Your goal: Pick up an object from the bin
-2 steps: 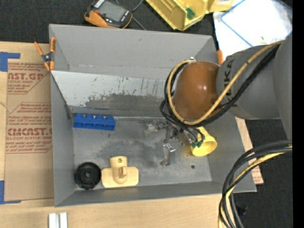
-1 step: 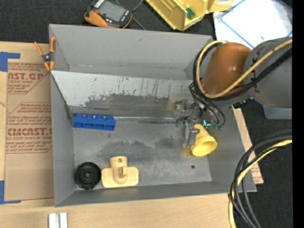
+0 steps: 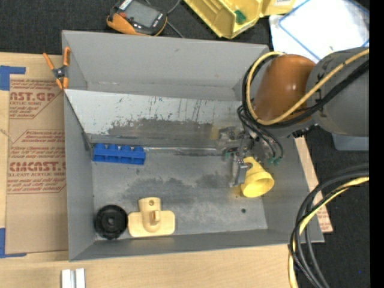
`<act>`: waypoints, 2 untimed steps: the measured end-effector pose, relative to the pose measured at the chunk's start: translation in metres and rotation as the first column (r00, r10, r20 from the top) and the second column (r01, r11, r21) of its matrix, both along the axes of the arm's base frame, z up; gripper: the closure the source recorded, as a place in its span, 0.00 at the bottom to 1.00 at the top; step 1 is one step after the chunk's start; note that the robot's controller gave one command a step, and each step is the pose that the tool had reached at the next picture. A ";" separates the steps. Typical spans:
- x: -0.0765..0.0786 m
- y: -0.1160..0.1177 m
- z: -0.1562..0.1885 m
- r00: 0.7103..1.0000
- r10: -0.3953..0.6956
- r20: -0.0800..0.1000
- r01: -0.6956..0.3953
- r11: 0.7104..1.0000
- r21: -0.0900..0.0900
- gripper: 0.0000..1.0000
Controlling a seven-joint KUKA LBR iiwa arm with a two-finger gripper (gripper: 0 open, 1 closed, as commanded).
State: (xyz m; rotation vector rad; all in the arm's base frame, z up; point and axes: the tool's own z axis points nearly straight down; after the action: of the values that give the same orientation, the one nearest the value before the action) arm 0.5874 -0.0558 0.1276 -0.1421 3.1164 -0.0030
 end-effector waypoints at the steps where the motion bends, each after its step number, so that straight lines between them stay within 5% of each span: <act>1: -0.018 -0.034 -0.035 0.999 0.053 -0.001 -0.053 0.999 -0.003 0.00; 2: 0.006 -0.030 -0.041 0.996 0.093 0.006 -0.093 0.996 0.000 0.00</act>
Offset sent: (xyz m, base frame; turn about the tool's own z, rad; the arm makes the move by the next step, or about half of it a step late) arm 0.0062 -0.0308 -0.0403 -0.0937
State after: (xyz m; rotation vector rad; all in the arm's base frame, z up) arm 0.5936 -0.0854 0.0863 -0.2864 3.1007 -0.0017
